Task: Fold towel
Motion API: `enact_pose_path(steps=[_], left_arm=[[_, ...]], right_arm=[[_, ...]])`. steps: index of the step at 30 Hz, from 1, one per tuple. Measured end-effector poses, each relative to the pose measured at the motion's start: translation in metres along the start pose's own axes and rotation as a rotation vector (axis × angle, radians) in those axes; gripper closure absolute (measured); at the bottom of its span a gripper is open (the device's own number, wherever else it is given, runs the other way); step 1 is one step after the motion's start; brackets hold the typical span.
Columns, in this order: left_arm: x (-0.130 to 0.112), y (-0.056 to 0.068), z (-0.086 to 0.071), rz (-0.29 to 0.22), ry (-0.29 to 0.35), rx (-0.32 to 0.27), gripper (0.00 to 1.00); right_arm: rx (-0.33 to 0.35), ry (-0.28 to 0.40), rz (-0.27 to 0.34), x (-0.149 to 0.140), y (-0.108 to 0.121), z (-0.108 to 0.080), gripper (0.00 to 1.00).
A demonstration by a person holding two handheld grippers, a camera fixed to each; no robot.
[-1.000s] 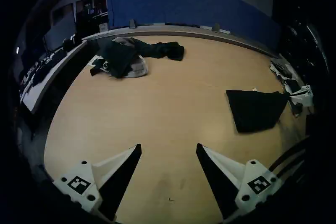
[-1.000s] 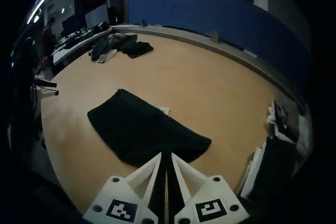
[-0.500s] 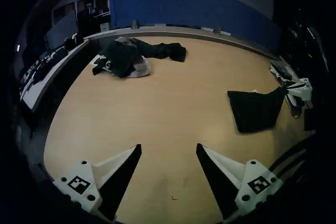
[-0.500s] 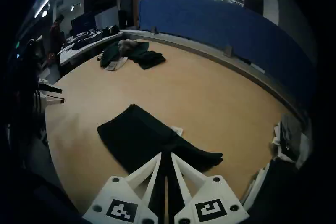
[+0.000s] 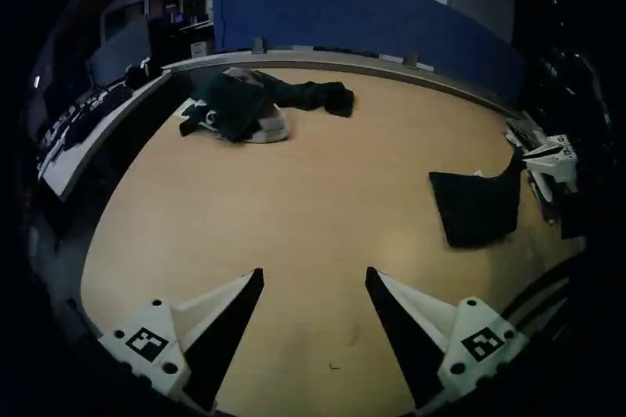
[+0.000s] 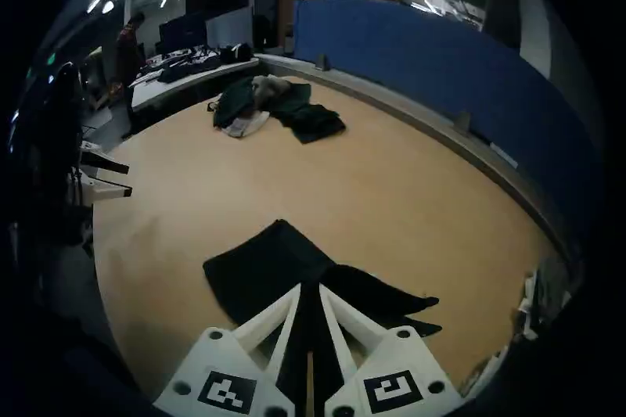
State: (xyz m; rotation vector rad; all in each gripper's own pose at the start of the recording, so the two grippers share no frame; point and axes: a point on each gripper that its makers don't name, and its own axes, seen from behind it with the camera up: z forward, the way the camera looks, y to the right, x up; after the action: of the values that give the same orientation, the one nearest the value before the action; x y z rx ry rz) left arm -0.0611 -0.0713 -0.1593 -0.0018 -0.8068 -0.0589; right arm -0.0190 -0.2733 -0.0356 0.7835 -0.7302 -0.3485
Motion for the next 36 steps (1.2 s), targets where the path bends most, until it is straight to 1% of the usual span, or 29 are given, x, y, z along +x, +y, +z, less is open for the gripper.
enact_pose_path(steps=[8, 14, 18, 24, 30, 36], left_arm=[[-0.004, -0.006, -0.002, -0.008, 0.003, 0.002, 0.03], [-0.008, -0.010, -0.006, -0.021, 0.004, 0.005, 0.03], [-0.010, -0.012, -0.007, -0.025, 0.003, 0.004, 0.03], [-0.013, -0.013, -0.008, -0.025, 0.002, 0.003, 0.03], [-0.014, -0.013, -0.008, -0.031, 0.003, 0.001, 0.03], [-0.016, -0.012, -0.006, -0.032, 0.002, -0.004, 0.03]], right_arm=[[0.064, -0.007, -0.044, 0.014, -0.035, 0.023, 0.99], [0.119, -0.022, -0.073, 0.014, -0.067, 0.041, 0.99], [0.147, -0.033, -0.098, 0.012, -0.084, 0.051, 0.99], [0.187, -0.057, -0.148, 0.007, -0.101, 0.063, 0.99], [0.225, -0.084, -0.163, 0.001, -0.113, 0.076, 0.99], [0.256, -0.123, -0.181, -0.012, -0.121, 0.088, 0.99]])
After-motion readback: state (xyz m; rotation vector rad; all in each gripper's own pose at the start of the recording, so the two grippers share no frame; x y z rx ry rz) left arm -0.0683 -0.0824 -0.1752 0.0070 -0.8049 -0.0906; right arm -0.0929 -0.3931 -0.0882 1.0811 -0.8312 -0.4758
